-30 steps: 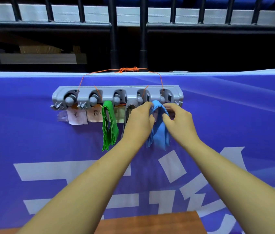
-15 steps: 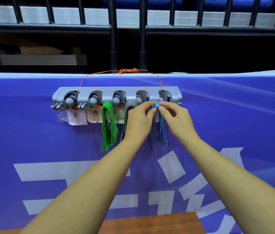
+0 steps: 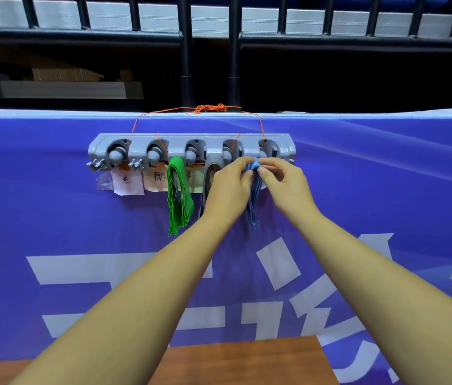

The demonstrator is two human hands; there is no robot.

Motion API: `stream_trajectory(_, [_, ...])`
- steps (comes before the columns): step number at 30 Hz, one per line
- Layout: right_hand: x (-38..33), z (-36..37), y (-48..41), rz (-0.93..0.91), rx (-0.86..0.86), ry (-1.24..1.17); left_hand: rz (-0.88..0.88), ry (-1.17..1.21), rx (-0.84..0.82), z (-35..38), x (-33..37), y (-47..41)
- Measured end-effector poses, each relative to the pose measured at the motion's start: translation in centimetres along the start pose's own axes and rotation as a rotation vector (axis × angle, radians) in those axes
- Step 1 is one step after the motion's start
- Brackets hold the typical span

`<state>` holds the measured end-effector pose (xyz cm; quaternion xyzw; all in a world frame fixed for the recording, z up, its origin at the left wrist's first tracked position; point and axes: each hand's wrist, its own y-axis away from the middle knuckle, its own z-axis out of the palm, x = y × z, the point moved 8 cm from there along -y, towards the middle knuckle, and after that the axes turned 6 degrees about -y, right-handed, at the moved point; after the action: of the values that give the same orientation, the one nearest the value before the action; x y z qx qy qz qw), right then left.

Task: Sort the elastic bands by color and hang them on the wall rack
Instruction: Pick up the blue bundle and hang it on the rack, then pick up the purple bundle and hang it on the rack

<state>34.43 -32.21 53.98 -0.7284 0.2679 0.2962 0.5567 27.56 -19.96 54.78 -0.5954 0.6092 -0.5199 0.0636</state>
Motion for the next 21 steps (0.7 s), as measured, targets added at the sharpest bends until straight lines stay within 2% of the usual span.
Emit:
stream_trajectory(7, [0.6, -1.2, 3.8, 0.094, 0.017, 0.133, -0.018, 0.003, -0.074, -0.9, -0.7, 2.7])
stream_trajectory(11, [3.7, -0.3, 8.8, 0.21, -0.055, 0.219, -0.056, 0.006, -0.199, -1.5, -3.8, 7.5])
stream_trajectory(16, [8.1, 2.6, 15.9, 0.386, -0.17, 0.298, -0.263, -0.077, -0.397, -1.4, -11.4, 15.4])
stream_trajectory(21, [12.7, 7.4, 23.4, 0.503, -0.324, 0.366, -0.485, -0.16, -0.516, -2.2, -18.3, 24.1])
